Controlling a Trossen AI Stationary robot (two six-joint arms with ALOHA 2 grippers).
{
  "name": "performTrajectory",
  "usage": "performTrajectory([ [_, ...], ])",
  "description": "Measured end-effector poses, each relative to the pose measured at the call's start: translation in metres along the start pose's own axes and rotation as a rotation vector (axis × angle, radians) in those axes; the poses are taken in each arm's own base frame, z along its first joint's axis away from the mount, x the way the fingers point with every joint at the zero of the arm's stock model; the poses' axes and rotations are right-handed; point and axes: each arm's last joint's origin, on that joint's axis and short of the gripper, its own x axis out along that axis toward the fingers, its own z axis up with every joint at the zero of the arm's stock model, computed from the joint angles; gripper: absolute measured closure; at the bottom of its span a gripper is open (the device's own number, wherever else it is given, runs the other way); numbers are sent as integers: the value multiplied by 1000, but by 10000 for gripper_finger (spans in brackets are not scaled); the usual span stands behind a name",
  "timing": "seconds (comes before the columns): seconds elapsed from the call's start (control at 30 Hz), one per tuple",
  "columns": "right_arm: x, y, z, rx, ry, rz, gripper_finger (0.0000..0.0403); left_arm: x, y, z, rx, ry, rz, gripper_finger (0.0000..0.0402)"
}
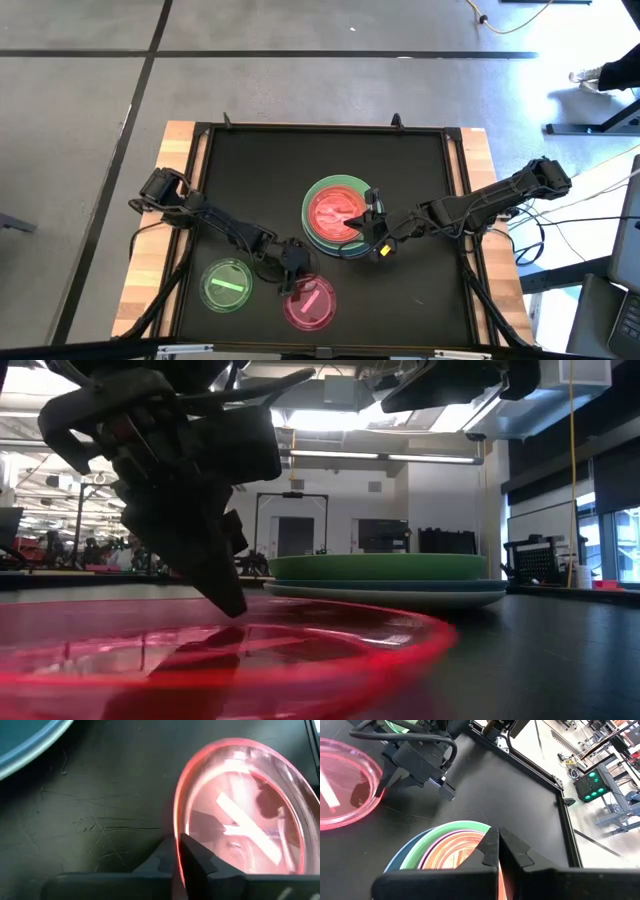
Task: Stack plastic plates
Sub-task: Stack the pink plate on top of the pink plate
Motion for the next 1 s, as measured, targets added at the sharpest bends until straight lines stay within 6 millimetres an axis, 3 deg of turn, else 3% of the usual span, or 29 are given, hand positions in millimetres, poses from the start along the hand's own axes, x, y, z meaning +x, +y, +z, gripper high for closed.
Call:
performTrajectory([
  [0.33, 0, 0, 0, 0, 0, 0, 402, -3, 1, 2, 13, -9, 23, 399],
  [0.57, 0, 0, 0, 0, -1, 0, 402, -31, -3, 15, 56, -91, 65, 400],
  [0.8, 0, -4, 7, 34, -71, -41, 402, -71, 7, 40, 128, -302, 311, 398],
  [1.0, -2, -8, 15, 74, -140, -96, 402, -91, 35, 64, 50, -487, 559, 398],
])
